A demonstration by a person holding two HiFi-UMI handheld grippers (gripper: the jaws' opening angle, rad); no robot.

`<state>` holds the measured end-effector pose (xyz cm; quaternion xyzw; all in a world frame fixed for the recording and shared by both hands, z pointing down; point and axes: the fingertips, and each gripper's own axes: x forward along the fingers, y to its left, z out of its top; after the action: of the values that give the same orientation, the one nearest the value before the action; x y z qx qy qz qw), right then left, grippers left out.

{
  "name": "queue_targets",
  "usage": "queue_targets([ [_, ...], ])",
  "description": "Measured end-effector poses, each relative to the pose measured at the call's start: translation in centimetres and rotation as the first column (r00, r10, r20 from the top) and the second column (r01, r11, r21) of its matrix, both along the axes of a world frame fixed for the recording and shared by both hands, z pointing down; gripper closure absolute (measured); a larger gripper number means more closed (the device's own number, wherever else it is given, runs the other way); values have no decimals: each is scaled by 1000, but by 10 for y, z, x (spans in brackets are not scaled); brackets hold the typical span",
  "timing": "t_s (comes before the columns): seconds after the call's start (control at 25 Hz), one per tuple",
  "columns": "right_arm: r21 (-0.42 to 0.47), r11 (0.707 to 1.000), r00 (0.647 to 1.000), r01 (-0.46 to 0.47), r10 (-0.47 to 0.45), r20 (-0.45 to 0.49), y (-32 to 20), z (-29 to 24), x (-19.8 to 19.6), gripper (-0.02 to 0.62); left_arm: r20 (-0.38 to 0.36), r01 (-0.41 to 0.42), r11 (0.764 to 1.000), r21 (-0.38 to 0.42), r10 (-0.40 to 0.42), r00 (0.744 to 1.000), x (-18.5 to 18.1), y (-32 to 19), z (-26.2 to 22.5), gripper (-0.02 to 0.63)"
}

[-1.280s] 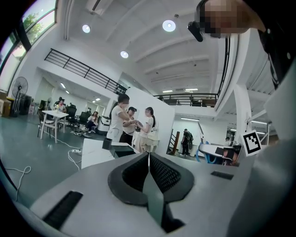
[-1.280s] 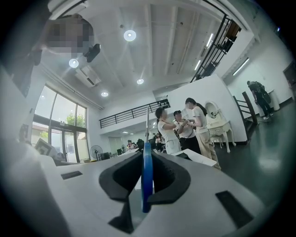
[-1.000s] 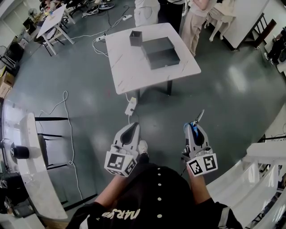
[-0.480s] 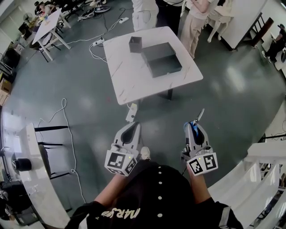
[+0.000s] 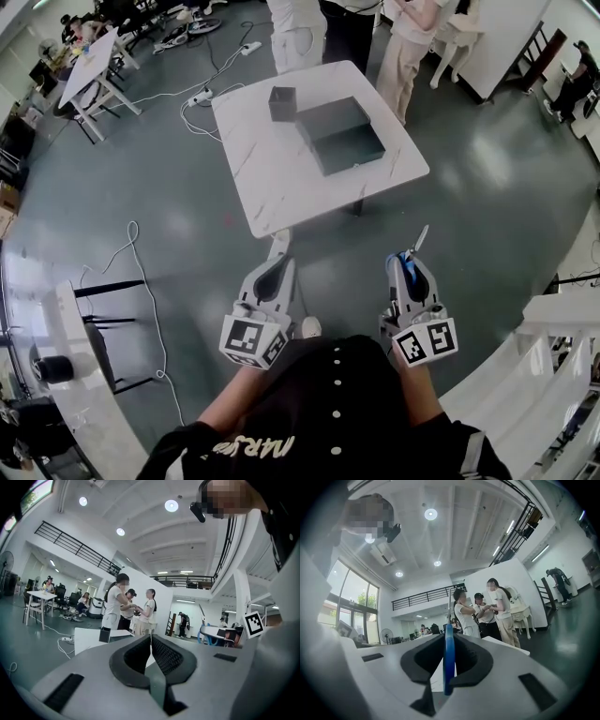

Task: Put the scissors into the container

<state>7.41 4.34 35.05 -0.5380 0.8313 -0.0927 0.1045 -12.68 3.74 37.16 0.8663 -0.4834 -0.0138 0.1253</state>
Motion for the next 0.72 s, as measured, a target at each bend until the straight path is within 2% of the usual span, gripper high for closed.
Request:
queue_targets([
  [0.4,-26,999,1000,-28,28,-4,-20,11,3,535,-8,-25,999,-33,24,1000,3,-26,16,571],
  [0.72,-35,999,1000,-24,24,18,-65,19,17,535,10,-18,999,-36,18,1000,15,-69,19,571],
])
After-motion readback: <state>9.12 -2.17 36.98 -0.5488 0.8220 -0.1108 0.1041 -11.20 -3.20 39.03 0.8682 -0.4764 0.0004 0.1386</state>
